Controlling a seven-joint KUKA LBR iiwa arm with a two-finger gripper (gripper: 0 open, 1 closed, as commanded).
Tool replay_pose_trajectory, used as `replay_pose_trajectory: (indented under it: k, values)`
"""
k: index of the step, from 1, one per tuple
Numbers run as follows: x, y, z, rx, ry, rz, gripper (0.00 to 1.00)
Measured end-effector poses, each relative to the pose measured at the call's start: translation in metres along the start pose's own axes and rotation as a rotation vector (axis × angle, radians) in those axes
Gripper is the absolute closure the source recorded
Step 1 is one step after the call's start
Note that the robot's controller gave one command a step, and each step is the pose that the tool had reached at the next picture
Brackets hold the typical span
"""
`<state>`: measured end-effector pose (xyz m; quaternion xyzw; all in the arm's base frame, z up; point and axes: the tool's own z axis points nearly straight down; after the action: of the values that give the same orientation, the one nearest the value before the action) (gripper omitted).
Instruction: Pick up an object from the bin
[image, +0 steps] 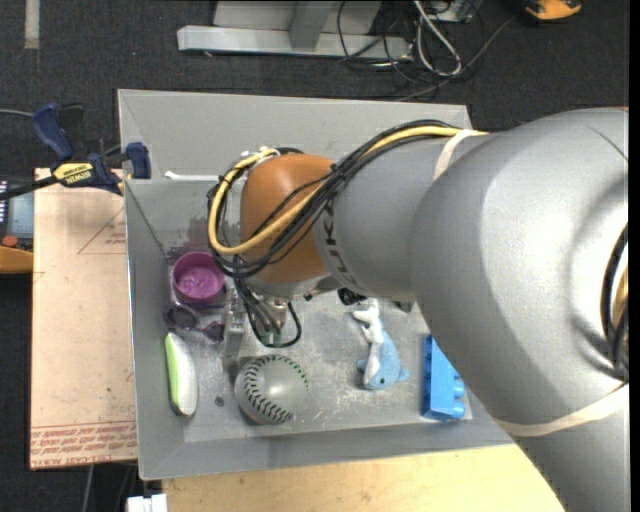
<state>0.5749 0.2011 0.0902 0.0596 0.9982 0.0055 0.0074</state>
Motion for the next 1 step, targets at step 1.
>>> replay_pose_trajectory:
  k: [1]
  values:
    - [0.0138, -0.0053, -0.042, -0.001, -0.001, -0.009, 1.0]
